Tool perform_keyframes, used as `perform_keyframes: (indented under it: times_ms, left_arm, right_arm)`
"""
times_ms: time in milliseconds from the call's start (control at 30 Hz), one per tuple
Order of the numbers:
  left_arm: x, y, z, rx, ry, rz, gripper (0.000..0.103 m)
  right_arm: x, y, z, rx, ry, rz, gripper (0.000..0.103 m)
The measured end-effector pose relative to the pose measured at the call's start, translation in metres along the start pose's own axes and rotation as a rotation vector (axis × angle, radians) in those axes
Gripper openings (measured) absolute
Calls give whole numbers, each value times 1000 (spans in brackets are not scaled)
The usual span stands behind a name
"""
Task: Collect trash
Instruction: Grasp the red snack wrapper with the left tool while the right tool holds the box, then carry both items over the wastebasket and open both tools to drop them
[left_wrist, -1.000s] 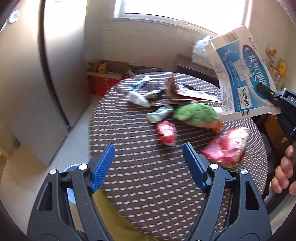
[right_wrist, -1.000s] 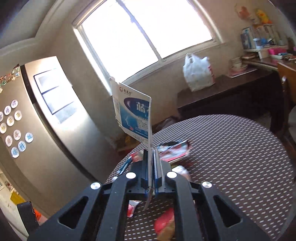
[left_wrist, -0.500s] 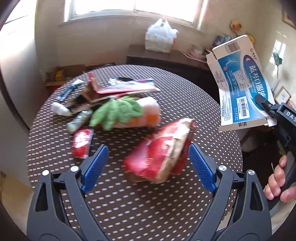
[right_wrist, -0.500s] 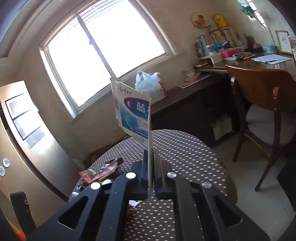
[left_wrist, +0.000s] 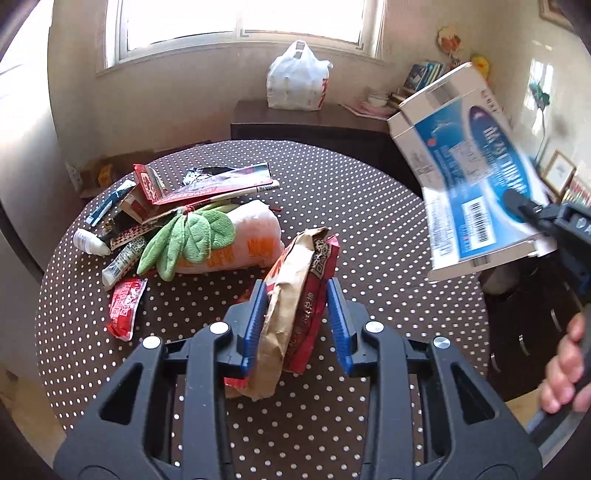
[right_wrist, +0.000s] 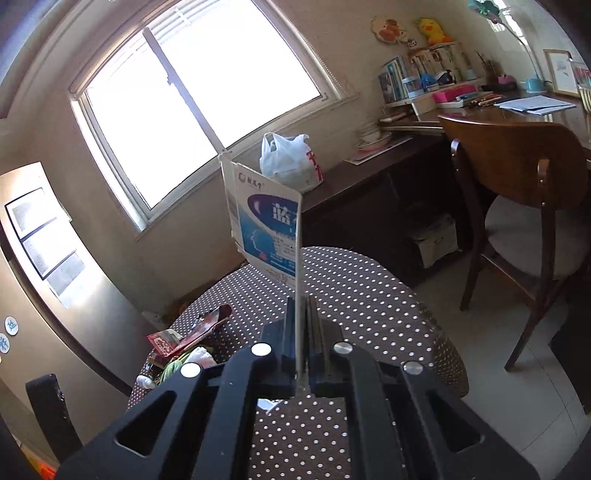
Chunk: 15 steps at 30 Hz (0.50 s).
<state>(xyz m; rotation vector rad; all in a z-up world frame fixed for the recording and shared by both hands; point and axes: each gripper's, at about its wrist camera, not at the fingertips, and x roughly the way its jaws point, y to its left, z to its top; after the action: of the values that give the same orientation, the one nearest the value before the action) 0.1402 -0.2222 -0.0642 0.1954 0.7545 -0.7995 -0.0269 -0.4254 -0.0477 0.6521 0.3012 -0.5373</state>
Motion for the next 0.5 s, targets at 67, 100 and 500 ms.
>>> perform_keyframes:
  times_ms: [67, 100, 500]
  left_arm:
    - [-7, 4, 1, 6, -16, 16, 32]
    - [-11, 6, 1, 10, -25, 19, 32]
    - [-83, 58, -5, -65, -162, 171, 32]
  right_arm:
    - [2, 6, -1, -11, 4, 18, 5]
    - [3, 11, -2, -19, 8, 29, 5]
    - [8, 99, -24, -133, 61, 224, 6]
